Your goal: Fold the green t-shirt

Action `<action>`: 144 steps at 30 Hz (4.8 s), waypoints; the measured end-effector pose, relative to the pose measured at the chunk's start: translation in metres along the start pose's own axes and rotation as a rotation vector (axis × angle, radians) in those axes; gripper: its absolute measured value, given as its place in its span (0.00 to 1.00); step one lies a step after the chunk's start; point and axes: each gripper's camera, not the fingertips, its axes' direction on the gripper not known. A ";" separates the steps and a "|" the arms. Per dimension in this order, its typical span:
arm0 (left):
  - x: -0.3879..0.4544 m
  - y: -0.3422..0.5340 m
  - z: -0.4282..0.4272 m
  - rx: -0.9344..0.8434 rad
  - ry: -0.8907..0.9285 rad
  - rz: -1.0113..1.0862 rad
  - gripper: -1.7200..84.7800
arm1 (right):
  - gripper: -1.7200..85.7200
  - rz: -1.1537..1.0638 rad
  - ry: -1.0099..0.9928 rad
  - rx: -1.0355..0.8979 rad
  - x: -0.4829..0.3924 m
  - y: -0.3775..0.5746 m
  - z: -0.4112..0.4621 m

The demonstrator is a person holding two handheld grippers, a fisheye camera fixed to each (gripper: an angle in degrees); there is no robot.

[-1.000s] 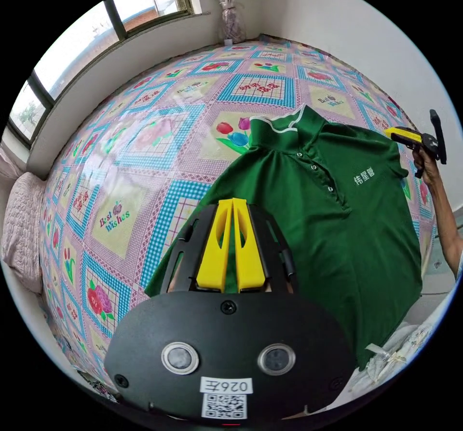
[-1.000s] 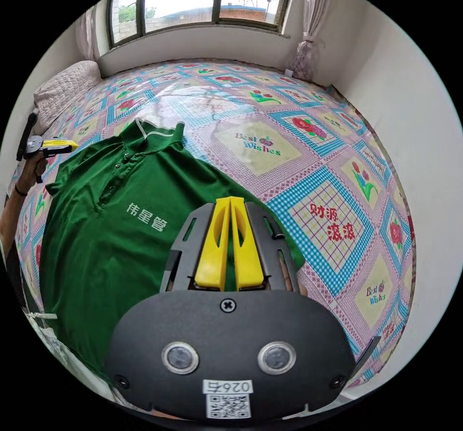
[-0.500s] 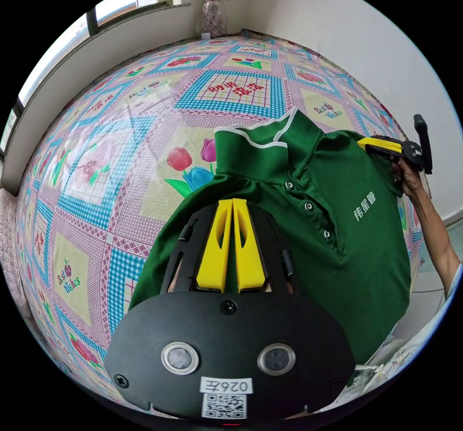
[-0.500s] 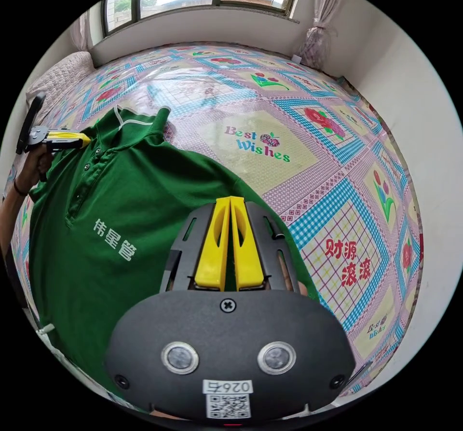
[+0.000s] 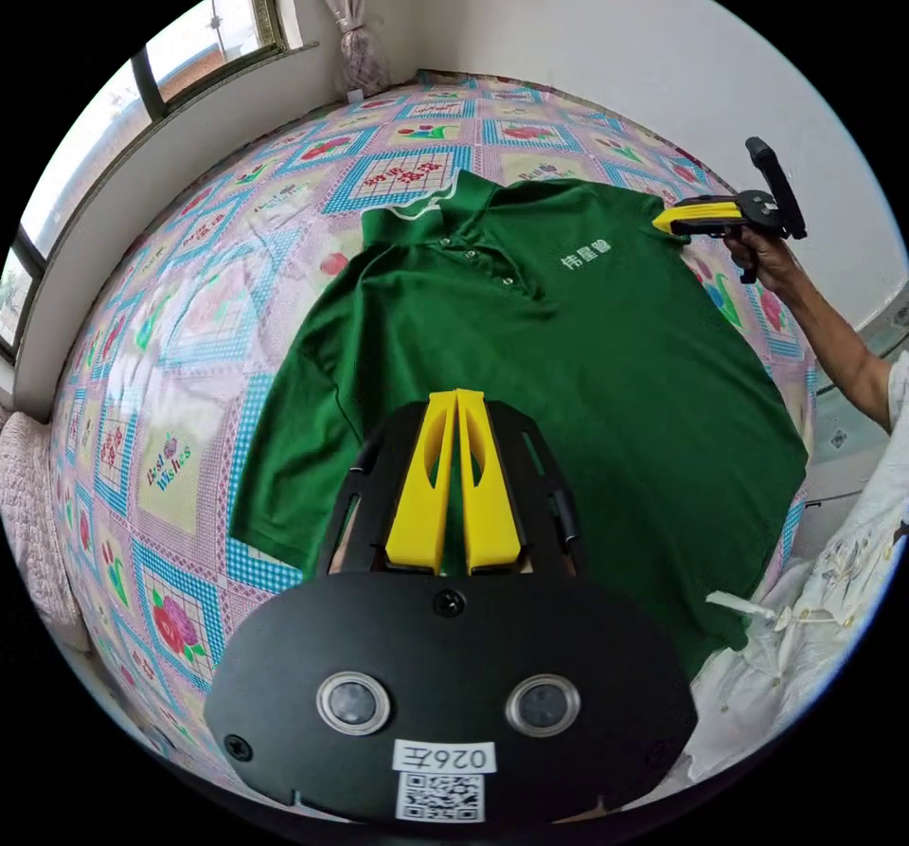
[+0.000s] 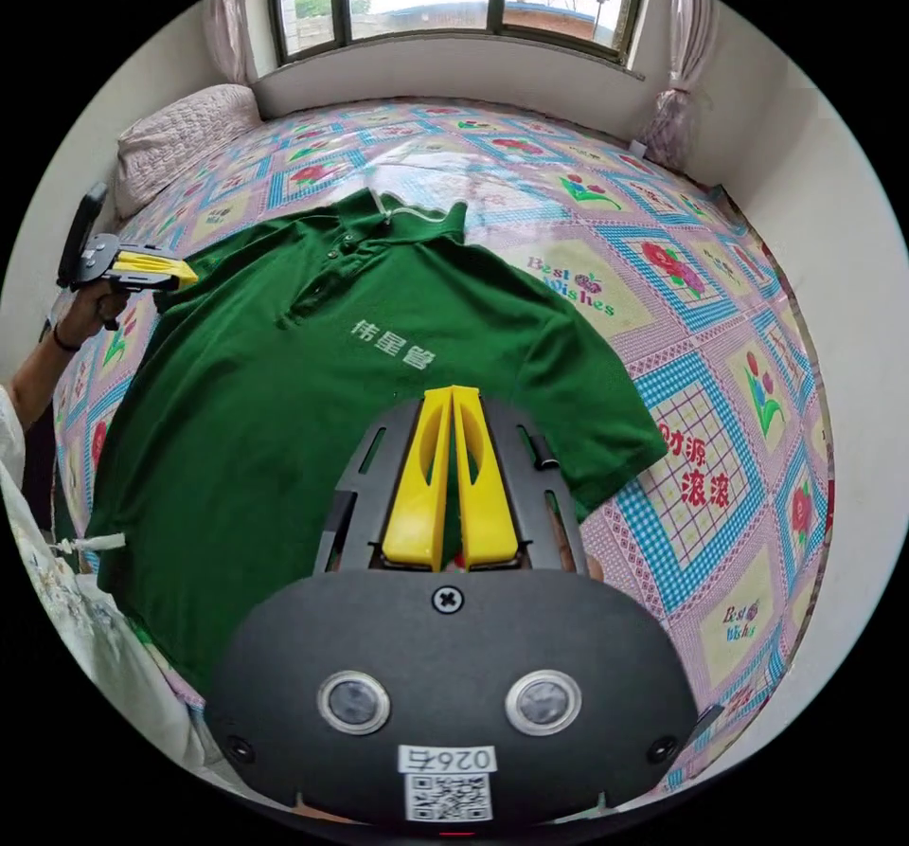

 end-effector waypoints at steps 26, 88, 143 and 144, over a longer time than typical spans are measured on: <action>0.212 0.283 -0.082 -0.312 -0.069 0.024 0.01 | 0.01 -0.014 -0.086 -0.244 -0.131 0.283 -0.060; 0.082 0.416 -0.126 0.095 0.106 -0.596 0.13 | 0.09 0.635 -0.177 0.369 0.031 0.448 -0.134; -0.125 0.239 -0.037 0.168 0.232 -0.761 0.18 | 0.00 -0.550 0.802 -0.133 -0.236 0.017 0.101; -0.125 0.239 -0.036 0.167 0.234 -0.759 0.18 | 0.00 -0.629 0.879 -0.156 -0.246 0.021 0.112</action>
